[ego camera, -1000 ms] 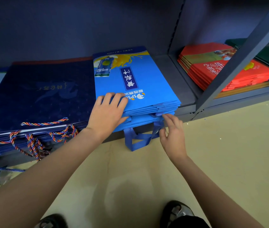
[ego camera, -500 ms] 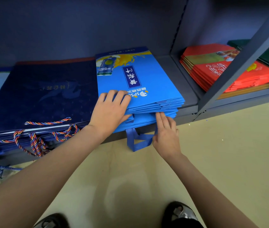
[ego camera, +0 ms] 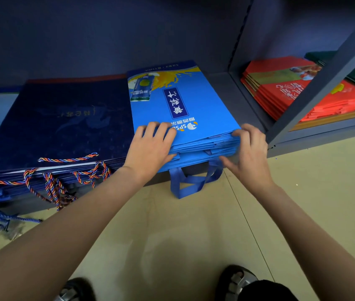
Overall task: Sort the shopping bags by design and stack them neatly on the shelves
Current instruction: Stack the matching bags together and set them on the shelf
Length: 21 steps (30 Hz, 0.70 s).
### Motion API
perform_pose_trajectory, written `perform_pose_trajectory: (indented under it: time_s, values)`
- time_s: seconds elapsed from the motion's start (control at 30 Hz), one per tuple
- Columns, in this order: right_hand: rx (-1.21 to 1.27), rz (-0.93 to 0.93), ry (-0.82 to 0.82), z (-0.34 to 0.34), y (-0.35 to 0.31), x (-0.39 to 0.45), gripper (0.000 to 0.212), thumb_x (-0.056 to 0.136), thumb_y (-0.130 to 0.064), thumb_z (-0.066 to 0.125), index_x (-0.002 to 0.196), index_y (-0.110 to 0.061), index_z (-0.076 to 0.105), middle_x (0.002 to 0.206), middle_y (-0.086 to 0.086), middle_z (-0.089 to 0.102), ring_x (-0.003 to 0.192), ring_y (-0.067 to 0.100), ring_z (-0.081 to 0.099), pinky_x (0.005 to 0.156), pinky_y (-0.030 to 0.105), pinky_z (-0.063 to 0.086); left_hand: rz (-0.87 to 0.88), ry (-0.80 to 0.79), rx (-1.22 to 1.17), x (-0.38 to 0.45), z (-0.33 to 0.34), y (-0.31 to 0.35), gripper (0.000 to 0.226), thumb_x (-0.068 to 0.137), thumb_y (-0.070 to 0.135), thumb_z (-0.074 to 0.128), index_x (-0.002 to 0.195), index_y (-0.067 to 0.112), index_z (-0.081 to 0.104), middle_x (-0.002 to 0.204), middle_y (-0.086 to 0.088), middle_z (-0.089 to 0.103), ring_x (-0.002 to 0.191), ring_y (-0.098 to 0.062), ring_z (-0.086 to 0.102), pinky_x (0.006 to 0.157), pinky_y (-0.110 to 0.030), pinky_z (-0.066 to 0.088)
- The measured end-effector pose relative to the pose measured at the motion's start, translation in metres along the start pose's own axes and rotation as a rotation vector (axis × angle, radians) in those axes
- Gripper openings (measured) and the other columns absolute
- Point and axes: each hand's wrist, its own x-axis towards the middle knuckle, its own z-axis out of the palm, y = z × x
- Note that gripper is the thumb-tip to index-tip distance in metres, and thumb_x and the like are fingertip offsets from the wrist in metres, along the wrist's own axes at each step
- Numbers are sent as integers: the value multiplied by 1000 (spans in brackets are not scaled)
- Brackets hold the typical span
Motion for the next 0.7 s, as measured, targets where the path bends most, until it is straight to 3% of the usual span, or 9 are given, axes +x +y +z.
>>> perform_pose_trajectory:
  time_s: [0.07, 0.2, 0.3, 0.4, 0.57, 0.7]
  values:
    - [-43, -55, 6, 2, 2, 5, 59, 63, -21, 81, 108, -7, 45, 126, 20, 45, 115, 33, 39, 94, 48, 34, -2, 2, 8, 0, 0, -1, 63, 60, 51, 79, 105, 11, 61, 110, -3, 63, 92, -26, 60, 71, -33, 47]
    - [-51, -176, 211, 1, -9, 3, 55, 70, -27, 73, 111, -10, 41, 126, 18, 42, 113, 31, 38, 98, 49, 30, 6, -4, 24, 1, 0, -1, 62, 60, 52, 78, 104, 12, 62, 109, -3, 63, 91, -25, 60, 71, -32, 47]
    - [-249, -299, 96, 9, -12, 9, 79, 61, -30, 82, 126, -14, 40, 138, 15, 37, 126, 30, 33, 108, 54, 22, 8, -13, 27, 0, -1, -1, 62, 60, 53, 78, 104, 12, 62, 109, -3, 63, 91, -25, 60, 71, -31, 47]
    - [-345, -260, -40, 22, -5, 15, 99, 51, -31, 89, 134, -19, 36, 142, 16, 40, 129, 30, 29, 107, 57, 24, 10, -25, 28, 0, 1, 1, 62, 60, 54, 78, 103, 13, 61, 108, -2, 63, 91, -25, 60, 71, -32, 46]
    - [-192, -210, -44, 27, -2, 14, 87, 59, -27, 85, 132, -20, 39, 136, 17, 45, 124, 29, 30, 102, 55, 32, 22, -27, 36, 0, 1, 1, 63, 61, 56, 77, 104, 13, 61, 108, -1, 63, 91, -24, 60, 71, -33, 46]
    - [-229, -237, -8, 28, -5, 19, 85, 58, -24, 84, 131, -19, 39, 133, 16, 47, 122, 30, 31, 101, 55, 33, 25, -13, 43, 2, -3, -1, 62, 61, 55, 77, 104, 13, 62, 108, -2, 63, 91, -25, 60, 71, -32, 47]
